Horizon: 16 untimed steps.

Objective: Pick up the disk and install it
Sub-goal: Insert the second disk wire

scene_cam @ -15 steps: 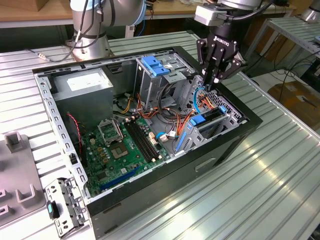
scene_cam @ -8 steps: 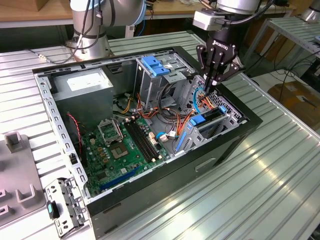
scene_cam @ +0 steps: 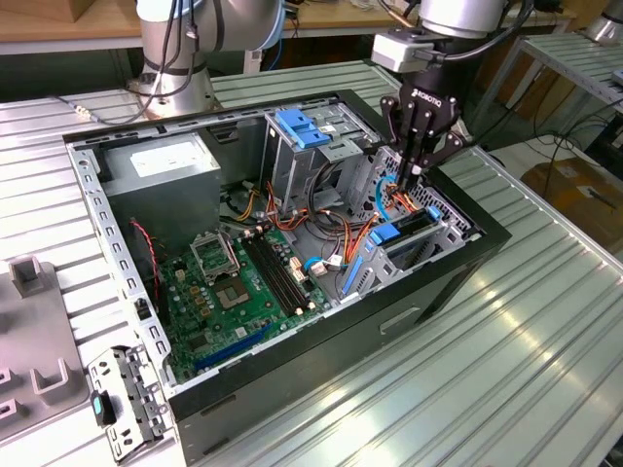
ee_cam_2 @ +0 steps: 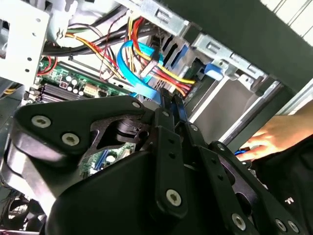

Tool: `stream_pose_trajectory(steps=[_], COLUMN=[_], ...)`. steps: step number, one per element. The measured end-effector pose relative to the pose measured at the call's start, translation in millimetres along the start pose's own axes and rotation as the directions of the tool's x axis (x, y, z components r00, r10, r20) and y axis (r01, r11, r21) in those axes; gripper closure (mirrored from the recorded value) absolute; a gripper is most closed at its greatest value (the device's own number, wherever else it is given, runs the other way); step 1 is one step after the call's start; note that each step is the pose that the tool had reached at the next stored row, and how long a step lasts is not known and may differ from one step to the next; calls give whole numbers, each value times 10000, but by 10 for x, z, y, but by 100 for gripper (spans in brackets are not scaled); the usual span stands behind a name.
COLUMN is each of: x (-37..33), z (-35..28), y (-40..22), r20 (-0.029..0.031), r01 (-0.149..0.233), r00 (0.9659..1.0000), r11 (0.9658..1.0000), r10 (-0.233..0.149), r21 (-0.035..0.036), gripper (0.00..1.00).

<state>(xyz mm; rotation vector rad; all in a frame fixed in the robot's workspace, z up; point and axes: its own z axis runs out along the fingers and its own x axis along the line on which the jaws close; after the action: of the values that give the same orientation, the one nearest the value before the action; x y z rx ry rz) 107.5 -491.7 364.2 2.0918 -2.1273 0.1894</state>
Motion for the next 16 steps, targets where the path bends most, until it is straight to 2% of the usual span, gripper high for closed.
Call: stream_pose_trajectory(steps=[4, 8, 9, 15, 16], x=[-3, 25, 56, 119, 129], z=[33, 55, 69, 103, 114], y=[125, 163, 174, 220, 245], r20=[5, 9, 12, 41, 60], r01=[-25, -47, -60, -108, -126], r00=[10000, 10000, 10000, 9999, 9999], r11=[9999, 9994, 9990, 9970, 9961], r10=[25, 46, 59, 105, 121], r21=[134, 341, 453, 770, 873], gripper=[84, 84, 84, 84, 84])
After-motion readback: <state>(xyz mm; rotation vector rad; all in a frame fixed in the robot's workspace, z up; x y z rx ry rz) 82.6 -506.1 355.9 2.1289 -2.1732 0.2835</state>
